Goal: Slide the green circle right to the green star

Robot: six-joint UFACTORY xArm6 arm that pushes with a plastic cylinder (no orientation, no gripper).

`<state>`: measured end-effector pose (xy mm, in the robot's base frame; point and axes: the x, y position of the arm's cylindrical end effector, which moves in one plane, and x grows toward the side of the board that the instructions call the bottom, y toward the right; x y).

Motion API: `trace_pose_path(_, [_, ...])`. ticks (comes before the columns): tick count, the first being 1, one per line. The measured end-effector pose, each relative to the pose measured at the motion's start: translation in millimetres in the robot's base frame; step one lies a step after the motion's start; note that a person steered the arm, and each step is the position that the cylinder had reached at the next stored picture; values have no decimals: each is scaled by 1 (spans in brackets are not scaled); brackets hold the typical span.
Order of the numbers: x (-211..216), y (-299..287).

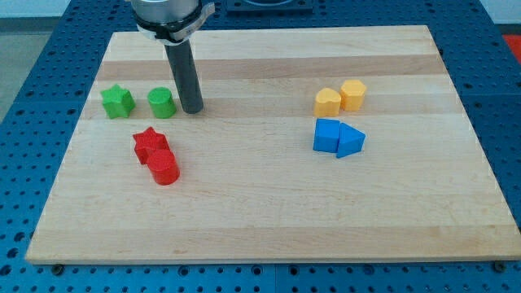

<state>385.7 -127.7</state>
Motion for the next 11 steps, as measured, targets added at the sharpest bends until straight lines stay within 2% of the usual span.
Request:
trace_pose_path(5, [0, -29])
trace_pose_path(8, [31, -29])
trace_pose_path(11, [31, -43])
